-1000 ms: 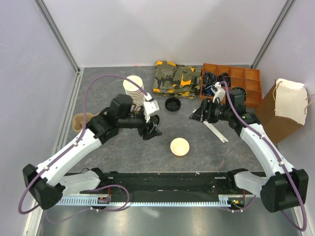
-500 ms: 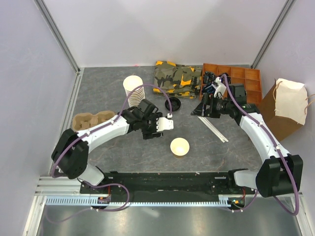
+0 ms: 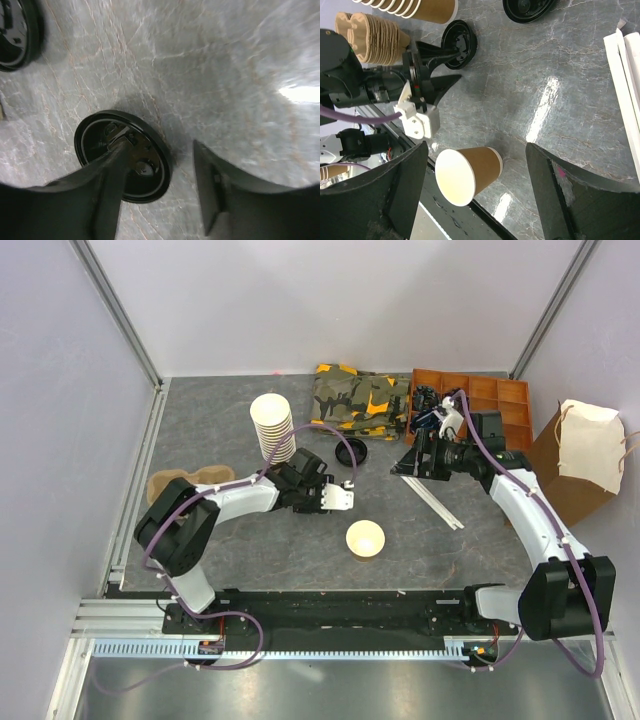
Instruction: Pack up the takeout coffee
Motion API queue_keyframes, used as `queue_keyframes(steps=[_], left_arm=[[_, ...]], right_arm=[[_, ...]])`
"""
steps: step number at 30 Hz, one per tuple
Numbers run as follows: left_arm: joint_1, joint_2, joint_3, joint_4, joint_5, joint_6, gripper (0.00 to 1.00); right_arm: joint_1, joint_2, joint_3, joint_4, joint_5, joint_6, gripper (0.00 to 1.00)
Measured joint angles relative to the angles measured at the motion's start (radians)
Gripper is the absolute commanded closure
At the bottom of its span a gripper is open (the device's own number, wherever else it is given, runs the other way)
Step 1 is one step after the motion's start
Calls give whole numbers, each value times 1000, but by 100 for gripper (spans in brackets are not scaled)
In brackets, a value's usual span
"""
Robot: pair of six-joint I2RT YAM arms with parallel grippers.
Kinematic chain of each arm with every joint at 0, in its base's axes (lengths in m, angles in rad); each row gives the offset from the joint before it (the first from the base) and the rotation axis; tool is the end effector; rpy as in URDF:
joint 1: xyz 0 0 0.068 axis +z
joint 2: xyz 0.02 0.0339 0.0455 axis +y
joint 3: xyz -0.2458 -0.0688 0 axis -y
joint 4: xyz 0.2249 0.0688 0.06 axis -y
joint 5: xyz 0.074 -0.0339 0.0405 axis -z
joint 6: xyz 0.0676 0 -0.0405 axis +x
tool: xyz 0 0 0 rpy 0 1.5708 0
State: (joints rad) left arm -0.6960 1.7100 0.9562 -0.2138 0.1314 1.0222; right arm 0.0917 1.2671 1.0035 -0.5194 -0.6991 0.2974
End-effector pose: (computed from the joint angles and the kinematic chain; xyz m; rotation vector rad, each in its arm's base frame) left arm 0.2546 -0.2242 0.1306 1.9465 1.6105 -0.0364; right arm 0.2633 0.0679 0.2587 -0.1110 2.3352 1.0124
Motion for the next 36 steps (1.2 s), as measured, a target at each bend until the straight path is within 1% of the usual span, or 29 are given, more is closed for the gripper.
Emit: queue_keyframes(steps=[1,4,6,7,9,13,14,15,16,17,18,20,22,24,26,28,30,32,34,36], left_arm=[[6,8,0,5,0,6,51],[22,16,0,13,1,24,62],[26,20,0,4,6,29,66],[26,22,2,-2,9,30,71],[25,25,14,-27,24,31,77],[4,21,34,-117,69,27,95],[-6,14,42,-146,85,22,98],[-26,0,61,-205,114,7,98],[-34,-12,73,-230,126,-3,98],[-47,-33,118,-309,163,-29,98],[-55,-49,153,-347,188,-50,98],[-61,-91,282,-456,257,-108,98],[-54,-131,392,-517,312,-153,98],[-40,-170,504,-594,399,-193,98],[-25,-186,616,-692,526,-229,98],[-18,-183,693,-769,637,-260,98],[-17,-172,737,-834,760,-303,98],[-18,-154,742,-882,871,-346,98],[-19,-127,742,-916,962,-388,98],[-19,-90,742,-930,1054,-442,98]], right_arm=[[-3,0,0,-2,-2,-2,13],[-8,0,0,-9,-8,-8,13],[-11,0,0,-14,-13,-11,14],[-12,0,0,-14,-15,-14,14],[-16,0,0,-16,-24,-19,15],[-27,1,15,-22,-31,-40,16],[-31,1,21,-22,-34,-50,16],[-34,1,32,-25,-35,-64,16],[-37,0,39,-25,-37,-76,16],[-39,-3,53,-28,-38,-104,16],[-41,-5,57,-28,-38,-113,16],[-42,-20,82,-37,-38,-167,16],[-42,-43,104,-41,-39,-228,16],[-42,-76,130,-42,-51,-305,16],[-42,-122,143,-38,-79,-402,13],[-42,-182,143,-43,-117,-524,9],[-39,-275,118,-32,-162,-670,8],[-24,-404,64,-26,-196,-802,11],[7,-500,31,-29,-217,-886,14],[45,-565,27,-46,-245,-966,15]])
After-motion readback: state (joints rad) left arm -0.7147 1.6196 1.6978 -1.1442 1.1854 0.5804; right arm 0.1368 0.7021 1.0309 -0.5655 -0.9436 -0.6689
